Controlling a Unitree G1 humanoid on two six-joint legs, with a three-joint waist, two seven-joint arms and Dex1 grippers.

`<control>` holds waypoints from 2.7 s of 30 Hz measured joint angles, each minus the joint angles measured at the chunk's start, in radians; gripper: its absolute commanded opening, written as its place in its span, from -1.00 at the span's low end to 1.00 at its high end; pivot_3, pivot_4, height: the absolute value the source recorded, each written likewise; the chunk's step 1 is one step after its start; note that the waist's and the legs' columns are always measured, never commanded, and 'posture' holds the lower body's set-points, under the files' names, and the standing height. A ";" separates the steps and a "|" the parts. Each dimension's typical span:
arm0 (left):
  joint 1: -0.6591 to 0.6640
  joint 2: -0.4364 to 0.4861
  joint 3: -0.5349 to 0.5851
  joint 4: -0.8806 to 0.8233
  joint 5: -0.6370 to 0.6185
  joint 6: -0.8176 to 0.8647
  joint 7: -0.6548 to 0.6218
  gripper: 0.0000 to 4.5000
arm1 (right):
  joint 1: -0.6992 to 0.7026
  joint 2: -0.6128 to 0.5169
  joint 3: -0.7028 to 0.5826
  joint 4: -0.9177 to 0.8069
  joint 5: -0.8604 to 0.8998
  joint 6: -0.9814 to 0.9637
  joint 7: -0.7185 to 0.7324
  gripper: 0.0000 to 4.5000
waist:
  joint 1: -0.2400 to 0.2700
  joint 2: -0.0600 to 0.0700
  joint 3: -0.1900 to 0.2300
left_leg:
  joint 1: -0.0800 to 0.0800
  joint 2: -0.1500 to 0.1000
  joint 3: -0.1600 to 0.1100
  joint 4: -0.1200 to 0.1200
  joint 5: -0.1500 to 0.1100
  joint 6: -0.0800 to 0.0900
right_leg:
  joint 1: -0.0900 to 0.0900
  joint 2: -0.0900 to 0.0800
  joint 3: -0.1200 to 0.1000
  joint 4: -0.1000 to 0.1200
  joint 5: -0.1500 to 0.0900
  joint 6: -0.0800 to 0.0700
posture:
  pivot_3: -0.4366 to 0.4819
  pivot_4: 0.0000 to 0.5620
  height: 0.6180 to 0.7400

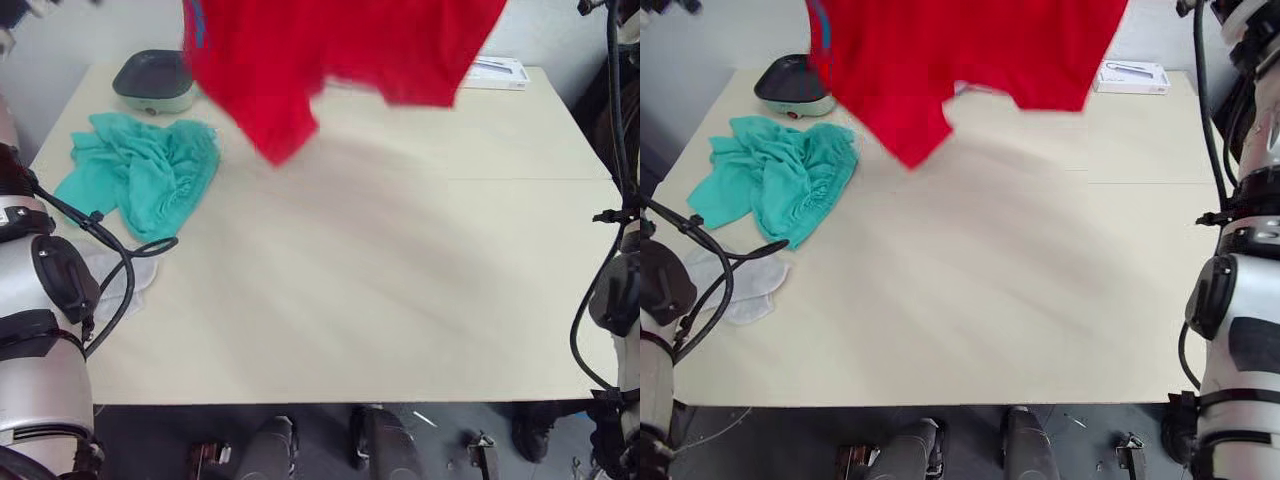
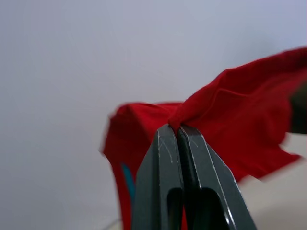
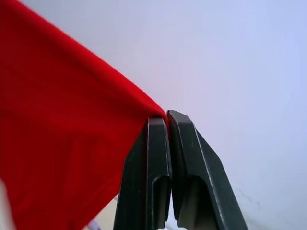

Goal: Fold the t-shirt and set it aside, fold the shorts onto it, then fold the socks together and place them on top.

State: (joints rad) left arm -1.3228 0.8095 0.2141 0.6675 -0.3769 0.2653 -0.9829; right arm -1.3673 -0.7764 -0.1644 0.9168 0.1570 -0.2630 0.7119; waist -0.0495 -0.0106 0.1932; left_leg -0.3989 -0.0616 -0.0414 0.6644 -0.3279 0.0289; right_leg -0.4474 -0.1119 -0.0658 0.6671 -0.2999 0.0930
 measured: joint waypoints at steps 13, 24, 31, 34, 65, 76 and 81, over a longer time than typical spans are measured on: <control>0.852 0.115 -0.025 -0.710 -0.160 0.419 -0.184 -1.00 | 0.798 -0.035 0.131 -0.429 0.036 0.145 0.460 -0.98 | -0.002 0.006 0.004 | -0.008 -0.001 -0.003 0.020 -0.003 0.003 | 0.009 -0.002 0.014 -0.014 0.004 0.008 | -0.05 -0.47 1.00; 1.357 0.281 0.031 -1.020 -0.193 0.452 -0.295 -1.00 | 1.110 -0.215 0.141 -0.697 0.101 0.249 0.655 -0.98 | 0.028 0.010 0.005 | 0.020 0.005 0.004 0.015 0.008 -0.004 | 0.043 -0.001 0.020 -0.040 0.004 0.009 | -0.05 -0.47 1.00; 1.426 0.315 0.132 -1.055 -0.285 0.514 -0.351 -1.00 | 1.143 -0.318 0.115 -0.744 0.219 0.421 0.810 -0.98 | 0.046 0.011 0.005 | 0.020 0.006 0.004 0.015 0.007 -0.004 | 0.044 -0.001 0.020 -0.041 0.003 0.008 | -0.05 -0.47 1.00; 1.366 0.313 0.130 -1.042 -0.322 0.562 -0.332 -1.00 | 1.105 -0.316 0.118 -0.743 0.245 0.508 0.815 -0.98 | 0.048 0.011 0.005 | 0.020 0.006 0.004 0.015 0.007 -0.005 | 0.044 -0.001 0.020 -0.041 0.003 0.008 | -0.05 -0.47 1.00; 0.795 -0.032 -0.112 -0.464 -0.129 0.511 0.058 -0.31 | 0.710 -0.070 0.261 -0.392 0.053 0.653 0.670 -0.43 | 0.048 0.011 0.005 | 0.011 0.005 0.007 0.019 0.009 -0.006 | 0.033 0.000 0.019 -0.030 0.004 0.009 | -0.05 -0.47 1.00; 0.937 0.084 0.018 -0.845 -0.262 0.586 -0.015 0.01 | 0.845 -0.095 0.108 -0.829 0.260 0.875 0.617 -0.27 | 0.049 0.011 0.005 | 0.011 0.006 0.006 0.018 0.008 -0.006 | 0.033 0.000 0.020 -0.033 0.004 0.009 | -0.05 -0.47 1.00; 1.104 0.099 -0.120 -0.929 -0.190 0.476 -0.071 -0.60 | 0.939 -0.037 0.147 -0.970 0.271 0.891 0.539 -1.00 | 0.051 0.011 0.005 | 0.012 0.006 0.006 0.017 0.008 -0.006 | 0.034 0.000 0.020 -0.039 0.004 0.009 | -0.05 -0.47 1.00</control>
State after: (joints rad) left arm -0.2189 0.9088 0.0937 -0.2616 -0.5673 0.7417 -1.0535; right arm -0.4280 -0.8133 -0.0169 -0.0529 0.4277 0.6277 1.2510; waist 0.0010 0.0002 0.1982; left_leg -0.3871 -0.0558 -0.0358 0.6818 -0.3196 0.0232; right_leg -0.4129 -0.1123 -0.0458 0.6284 -0.2959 0.1020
